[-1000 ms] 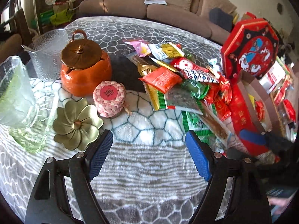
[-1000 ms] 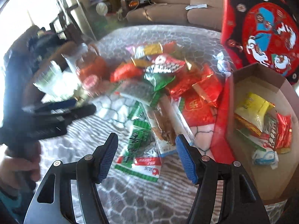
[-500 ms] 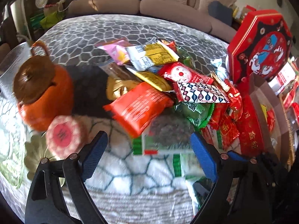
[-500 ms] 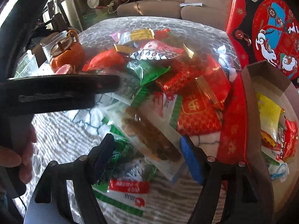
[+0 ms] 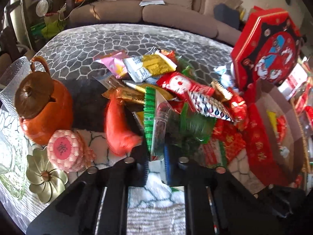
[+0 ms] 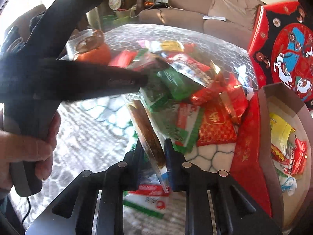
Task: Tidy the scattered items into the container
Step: 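Drop both packets into the red box and withdraw both grippers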
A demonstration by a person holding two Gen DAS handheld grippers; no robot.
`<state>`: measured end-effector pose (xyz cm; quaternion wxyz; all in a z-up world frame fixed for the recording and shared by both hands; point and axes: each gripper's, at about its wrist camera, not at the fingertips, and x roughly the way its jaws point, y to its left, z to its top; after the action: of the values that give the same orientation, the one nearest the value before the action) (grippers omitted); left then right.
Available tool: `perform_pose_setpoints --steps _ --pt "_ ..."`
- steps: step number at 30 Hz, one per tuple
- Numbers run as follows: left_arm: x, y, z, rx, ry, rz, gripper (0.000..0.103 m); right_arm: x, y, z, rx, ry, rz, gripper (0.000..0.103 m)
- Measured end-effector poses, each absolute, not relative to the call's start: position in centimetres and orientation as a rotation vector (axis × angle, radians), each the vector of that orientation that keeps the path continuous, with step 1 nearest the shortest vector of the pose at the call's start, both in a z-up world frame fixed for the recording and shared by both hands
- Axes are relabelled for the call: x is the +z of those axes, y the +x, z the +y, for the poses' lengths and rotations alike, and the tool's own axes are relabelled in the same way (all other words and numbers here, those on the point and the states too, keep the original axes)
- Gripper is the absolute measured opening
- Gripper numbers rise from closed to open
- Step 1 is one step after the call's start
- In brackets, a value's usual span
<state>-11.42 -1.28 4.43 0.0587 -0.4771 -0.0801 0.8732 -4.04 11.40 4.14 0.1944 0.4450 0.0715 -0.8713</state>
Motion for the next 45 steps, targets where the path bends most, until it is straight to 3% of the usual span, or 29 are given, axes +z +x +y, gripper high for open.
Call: perform_pose_setpoints --steps 7,8,14,19,28,39,42,45 --pt "8.9 -8.4 -2.1 2.662 -1.355 -0.239 0.005 7.2 -1.7 13.1 -2.402 1.264 0.000 0.018" --pt "9.4 -8.0 -2.2 2.663 -1.347 -0.242 0.005 7.7 -1.3 13.3 -2.407 1.261 -0.003 0.009" --pt "12.6 -5.5 -3.6 2.672 -1.308 -0.282 0.005 10.9 0.5 16.5 -2.453 1.240 -0.101 0.009" --pt "15.0 -3.8 -2.7 2.665 -1.277 -0.254 0.005 13.0 1.3 20.0 -2.451 1.207 -0.309 0.009" --pt "17.7 -4.1 6.0 2.580 -1.216 -0.074 0.005 14.3 0.1 30.2 -2.657 1.261 -0.443 0.009" --pt "13.3 -9.4 19.3 2.447 -1.287 0.220 0.006 9.1 -4.4 38.8 -2.600 1.392 -0.750 0.009" --pt "11.5 -10.4 21.8 2.425 -1.320 0.337 0.006 7.4 -5.5 39.1 -2.570 1.437 -0.768 0.011" --pt "9.9 -11.2 23.2 2.395 -1.363 0.405 0.006 7.2 -6.1 38.8 -2.653 1.519 -0.595 0.032"
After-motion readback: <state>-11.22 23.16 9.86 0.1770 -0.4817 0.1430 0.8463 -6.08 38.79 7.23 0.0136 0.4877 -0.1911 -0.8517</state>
